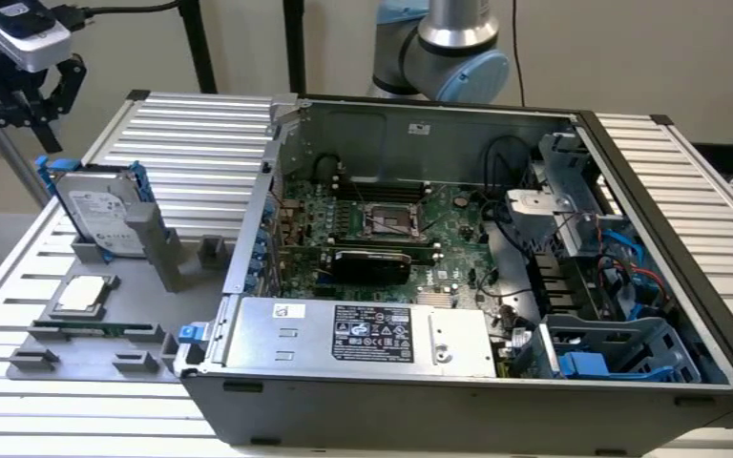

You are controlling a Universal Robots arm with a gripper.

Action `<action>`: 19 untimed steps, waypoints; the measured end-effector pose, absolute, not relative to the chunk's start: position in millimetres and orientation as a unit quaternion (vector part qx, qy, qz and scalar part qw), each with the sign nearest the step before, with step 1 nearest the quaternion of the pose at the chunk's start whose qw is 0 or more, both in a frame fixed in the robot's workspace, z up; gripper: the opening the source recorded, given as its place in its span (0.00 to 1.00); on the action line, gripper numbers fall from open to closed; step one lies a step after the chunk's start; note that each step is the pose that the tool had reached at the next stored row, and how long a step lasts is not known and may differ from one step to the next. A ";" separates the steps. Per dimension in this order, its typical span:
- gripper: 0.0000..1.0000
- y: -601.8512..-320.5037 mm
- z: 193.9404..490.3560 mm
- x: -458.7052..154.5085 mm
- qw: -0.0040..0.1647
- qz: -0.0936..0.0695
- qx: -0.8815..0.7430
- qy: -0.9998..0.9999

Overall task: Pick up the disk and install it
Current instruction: 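Pick up the disk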

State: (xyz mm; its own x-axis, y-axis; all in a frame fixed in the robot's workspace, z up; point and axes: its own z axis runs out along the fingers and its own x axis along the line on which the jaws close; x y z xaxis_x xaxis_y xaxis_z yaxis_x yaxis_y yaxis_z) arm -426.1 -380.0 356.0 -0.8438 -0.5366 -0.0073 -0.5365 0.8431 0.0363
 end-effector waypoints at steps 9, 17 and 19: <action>0.00 -380.0 353.6 -426.2 0.003 -0.018 0.357 -0.934; 0.00 -380.0 351.4 -426.2 0.004 -0.018 0.424 -0.905; 0.00 -380.0 350.9 -426.2 0.005 -0.018 0.440 -0.898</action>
State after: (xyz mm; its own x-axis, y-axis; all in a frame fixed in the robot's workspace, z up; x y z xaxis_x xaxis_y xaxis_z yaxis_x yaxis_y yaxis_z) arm -426.2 -380.0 350.9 -0.6123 -0.7906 -0.0073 -0.7903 0.6117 0.0364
